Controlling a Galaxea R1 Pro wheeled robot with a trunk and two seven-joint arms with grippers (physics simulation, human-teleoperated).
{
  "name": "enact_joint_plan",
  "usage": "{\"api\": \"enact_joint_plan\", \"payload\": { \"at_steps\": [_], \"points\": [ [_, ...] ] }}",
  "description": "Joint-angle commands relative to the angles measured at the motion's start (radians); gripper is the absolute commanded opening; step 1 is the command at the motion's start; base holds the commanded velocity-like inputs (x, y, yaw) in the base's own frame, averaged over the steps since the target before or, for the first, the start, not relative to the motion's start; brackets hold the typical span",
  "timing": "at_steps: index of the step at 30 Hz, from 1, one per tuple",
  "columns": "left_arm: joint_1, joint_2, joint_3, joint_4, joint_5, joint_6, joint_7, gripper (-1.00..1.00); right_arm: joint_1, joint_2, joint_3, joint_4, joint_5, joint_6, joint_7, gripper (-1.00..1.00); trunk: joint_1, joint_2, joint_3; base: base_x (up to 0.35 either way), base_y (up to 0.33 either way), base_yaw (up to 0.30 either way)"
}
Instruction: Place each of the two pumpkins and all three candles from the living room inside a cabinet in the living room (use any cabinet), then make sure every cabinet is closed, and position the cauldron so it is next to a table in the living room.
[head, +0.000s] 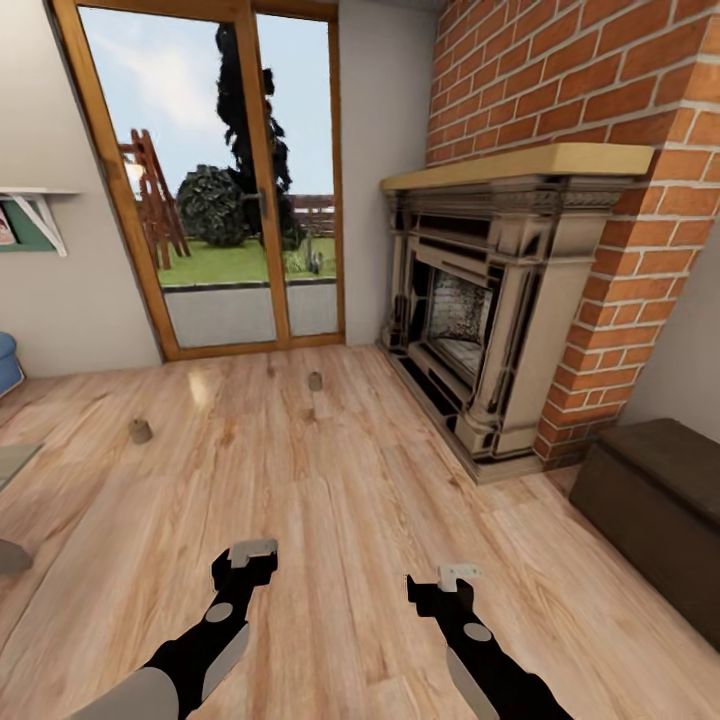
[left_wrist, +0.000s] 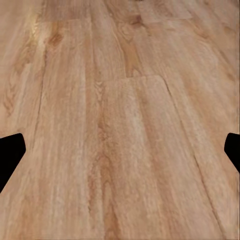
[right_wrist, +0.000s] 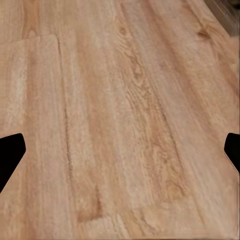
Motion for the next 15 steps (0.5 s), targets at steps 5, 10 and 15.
{"api": "enact_joint_plan", "payload": {
  "at_steps": [5,10,15],
  "points": [
    [0.000,0.002,-0.009,0.000,0.007,-0.008,0.007,1.00,-0.001,-0.002,0.006,0.001,-0.011,-0.002,-0.008,1.00,0.000,0.000,0.001,0.004,0.002,-0.284],
    [0.000,0.002,-0.009,0.000,0.007,-0.009,0.007,1.00,0.000,-0.001,0.006,0.002,-0.011,-0.002,-0.008,1.00,0.000,0.000,0.002,0.001,0.000,-0.172],
    [0.000,0.002,-0.009,0.001,0.006,-0.009,0.007,1.00,0.000,0.002,0.005,0.002,-0.011,-0.002,-0.008,1.00,0.000,0.000,0.003,0.089,0.016,-0.022]
  ]
}}
